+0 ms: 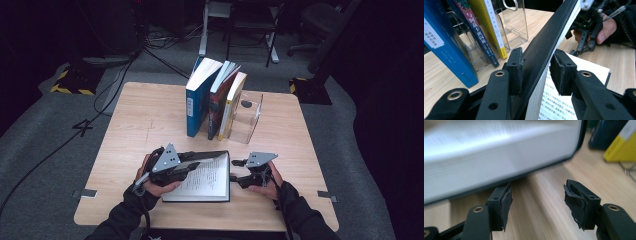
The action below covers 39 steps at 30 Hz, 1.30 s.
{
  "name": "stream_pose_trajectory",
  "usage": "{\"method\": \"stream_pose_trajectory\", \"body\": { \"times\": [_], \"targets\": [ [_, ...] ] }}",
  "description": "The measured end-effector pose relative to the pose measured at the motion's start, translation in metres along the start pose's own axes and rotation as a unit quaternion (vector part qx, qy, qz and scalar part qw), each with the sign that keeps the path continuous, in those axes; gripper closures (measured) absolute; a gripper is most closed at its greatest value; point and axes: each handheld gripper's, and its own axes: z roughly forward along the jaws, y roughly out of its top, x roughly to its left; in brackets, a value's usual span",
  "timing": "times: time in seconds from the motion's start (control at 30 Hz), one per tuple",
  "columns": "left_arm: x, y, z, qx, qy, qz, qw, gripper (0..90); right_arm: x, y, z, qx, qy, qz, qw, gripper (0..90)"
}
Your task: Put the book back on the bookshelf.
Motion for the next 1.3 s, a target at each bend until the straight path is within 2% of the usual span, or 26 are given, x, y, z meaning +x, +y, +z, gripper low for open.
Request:
{"method": "stream_pose_trajectory", "body": {
  "times": [0.07,0.23,0.33,0.47,0.53,0.67,0.73,0.9,1.1,1.3],
  "targets": [
    [0.002,-0.001,-0.001,-0.008,0.0,-0.004,1.0,63.0,0.002,0.001,-0.002,-0.011,-0.009,-0.004,0.9999,41.1],
    [0.005,-0.001,0.002,-0.034,-0.012,-0.031,0.9989,63.0,0.001,0.006,-0.017,-0.053,-0.026,0.016,0.9981,42.6],
    [0.004,0.001,0.008,-0.047,-0.016,-0.04,0.998,63.0,-0.001,0.01,-0.029,-0.071,-0.041,0.018,0.9964,43.1],
    [0.002,0.002,0.011,-0.064,-0.018,-0.05,0.9965,62.8,-0.003,0.014,-0.043,-0.08,-0.055,0.013,0.9952,43.1],
    [0.003,-0.002,0.007,-0.079,-0.014,-0.062,0.9949,62.6,-0.003,0.016,-0.045,-0.086,-0.06,0.013,0.9945,43.9],
    [0.0,-0.011,-0.002,-0.091,-0.006,-0.065,0.9937,61.9,0.001,0.025,-0.045,-0.099,-0.061,0.01,0.9932,45.0],
    [-0.002,-0.014,-0.008,-0.091,-0.002,-0.063,0.9939,61.9,0.004,0.031,-0.045,-0.104,-0.06,0.006,0.9928,45.0],
    [-0.006,-0.026,-0.021,-0.092,0.001,-0.071,0.9932,58.9,0.011,0.049,-0.045,-0.121,-0.047,-0.003,0.9916,45.0],
    [-0.01,-0.031,-0.027,-0.084,0.006,-0.069,0.9941,56.6,0.018,0.068,-0.042,-0.12,-0.048,-0.014,0.9915,45.1],
    [-0.018,-0.034,-0.027,-0.055,-0.001,-0.052,0.9971,50.9,0.023,0.079,-0.037,-0.13,-0.031,-0.016,0.9909,45.0]
  ]
}}
